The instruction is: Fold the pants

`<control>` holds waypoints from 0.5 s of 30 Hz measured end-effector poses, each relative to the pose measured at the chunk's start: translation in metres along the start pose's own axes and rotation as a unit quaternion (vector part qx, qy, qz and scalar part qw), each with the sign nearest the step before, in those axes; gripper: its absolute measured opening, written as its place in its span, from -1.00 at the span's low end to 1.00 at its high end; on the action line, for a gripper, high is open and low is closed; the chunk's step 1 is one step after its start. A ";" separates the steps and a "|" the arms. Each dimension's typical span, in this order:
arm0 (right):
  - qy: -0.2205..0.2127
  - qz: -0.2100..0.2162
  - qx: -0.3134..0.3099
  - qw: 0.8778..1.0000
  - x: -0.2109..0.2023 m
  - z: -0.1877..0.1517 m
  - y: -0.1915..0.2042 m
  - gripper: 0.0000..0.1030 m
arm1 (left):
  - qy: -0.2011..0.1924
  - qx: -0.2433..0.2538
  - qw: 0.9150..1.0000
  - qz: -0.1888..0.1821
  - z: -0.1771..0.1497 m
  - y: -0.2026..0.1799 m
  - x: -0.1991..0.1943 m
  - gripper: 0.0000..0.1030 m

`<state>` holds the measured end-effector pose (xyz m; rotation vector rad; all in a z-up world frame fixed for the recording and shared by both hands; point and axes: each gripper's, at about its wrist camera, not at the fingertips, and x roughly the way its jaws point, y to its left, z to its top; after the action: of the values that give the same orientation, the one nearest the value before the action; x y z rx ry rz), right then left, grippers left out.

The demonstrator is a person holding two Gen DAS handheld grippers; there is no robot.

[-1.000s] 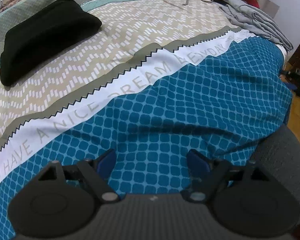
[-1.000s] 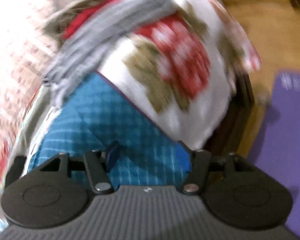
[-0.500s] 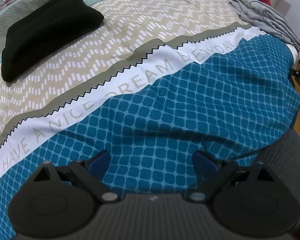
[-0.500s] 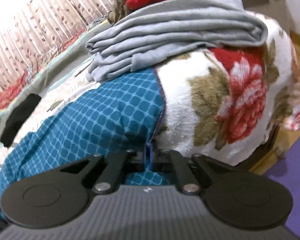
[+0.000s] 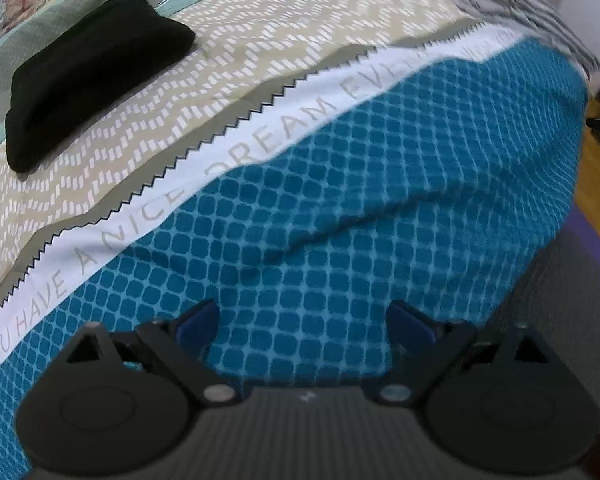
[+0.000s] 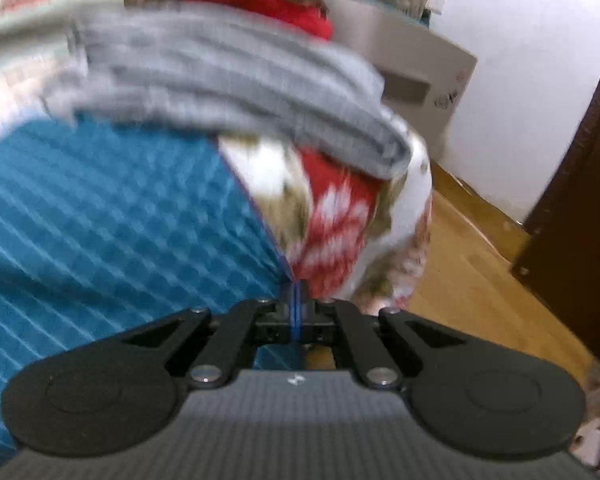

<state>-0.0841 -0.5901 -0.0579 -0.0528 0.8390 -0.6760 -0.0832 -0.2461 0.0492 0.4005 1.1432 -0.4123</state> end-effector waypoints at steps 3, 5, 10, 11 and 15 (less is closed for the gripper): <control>0.065 -0.001 0.113 0.991 0.025 -0.022 -0.042 -0.95 | -0.001 0.034 0.999 0.007 -0.012 -0.007 0.000 0.91; 0.039 0.010 0.171 0.984 0.004 -0.026 -0.066 -0.86 | -0.004 0.060 0.998 0.013 -0.020 -0.012 -0.002 0.93; -0.086 0.114 0.207 0.968 -0.092 0.004 -0.075 -0.85 | -0.016 0.067 0.997 -0.019 -0.036 -0.007 -0.014 0.95; -0.106 0.154 0.196 0.963 -0.113 0.013 -0.064 -0.83 | -0.018 0.063 0.997 -0.030 -0.039 -0.004 -0.016 0.95; -0.139 0.299 0.098 0.939 -0.179 0.043 0.031 -0.46 | -0.022 0.039 0.996 -0.078 -0.054 0.010 -0.029 0.89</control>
<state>-0.1219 -0.4721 0.0815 0.2737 0.4709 -0.1640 -0.1309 -0.2072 0.0576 0.3691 1.1209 -0.6013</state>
